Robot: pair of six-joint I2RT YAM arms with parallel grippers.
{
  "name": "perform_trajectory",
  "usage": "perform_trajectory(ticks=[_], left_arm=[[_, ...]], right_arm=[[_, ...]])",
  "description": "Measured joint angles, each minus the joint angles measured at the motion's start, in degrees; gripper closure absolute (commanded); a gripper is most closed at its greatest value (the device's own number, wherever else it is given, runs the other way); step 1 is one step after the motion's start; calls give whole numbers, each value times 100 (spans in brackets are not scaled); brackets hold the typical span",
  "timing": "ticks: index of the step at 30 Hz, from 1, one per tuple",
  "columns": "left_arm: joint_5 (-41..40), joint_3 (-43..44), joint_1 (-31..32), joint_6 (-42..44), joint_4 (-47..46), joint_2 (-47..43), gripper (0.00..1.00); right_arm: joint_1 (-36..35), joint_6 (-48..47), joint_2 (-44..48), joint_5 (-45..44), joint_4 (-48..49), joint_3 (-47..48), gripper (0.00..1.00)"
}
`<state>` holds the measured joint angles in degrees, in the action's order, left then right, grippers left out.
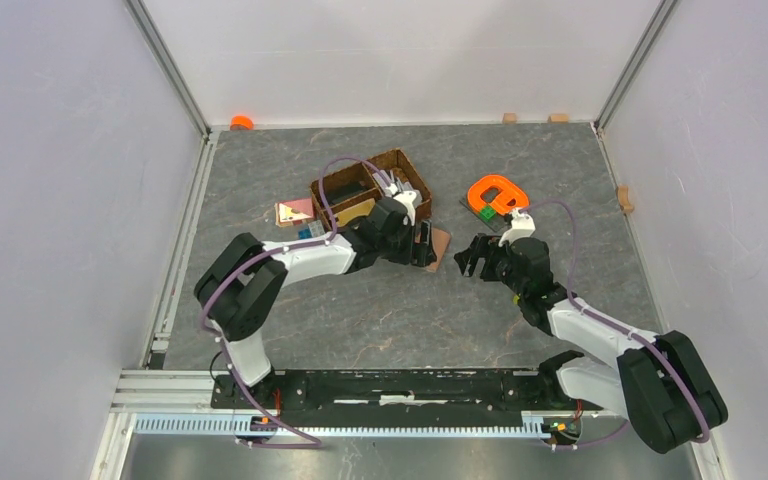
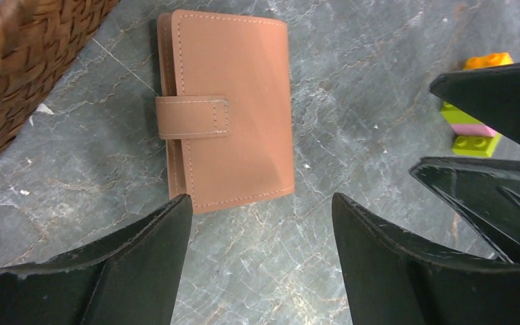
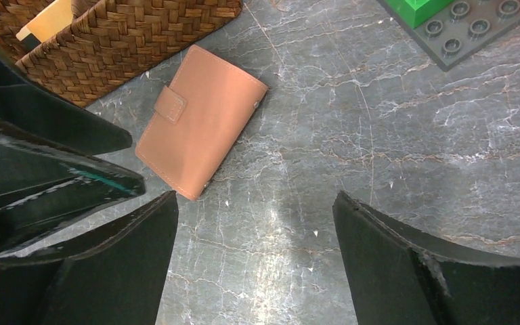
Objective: Take the credit cards out of the card holder
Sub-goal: Open the card holder at the center of the board.
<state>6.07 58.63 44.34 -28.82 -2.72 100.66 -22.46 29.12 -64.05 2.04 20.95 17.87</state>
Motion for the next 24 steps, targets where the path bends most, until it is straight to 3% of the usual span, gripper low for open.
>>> perform_trajectory(ticks=[6,11,14,19,24], left_arm=[[-184,391,2,0,490,538,22],[-61,448,-136,-9,592,651,32],[146,455,-282,-35,560,686,46],[343,455,-376,-61,557,756,77],[535,452,-387,-63,455,758,92]], right_arm=[[0,42,-13,-37,76,-17,12],[0,63,-20,-42,101,-17,12],[0,63,-20,-46,111,-17,12],[0,61,-44,-48,127,-17,12],[0,63,-131,-37,127,-17,12]])
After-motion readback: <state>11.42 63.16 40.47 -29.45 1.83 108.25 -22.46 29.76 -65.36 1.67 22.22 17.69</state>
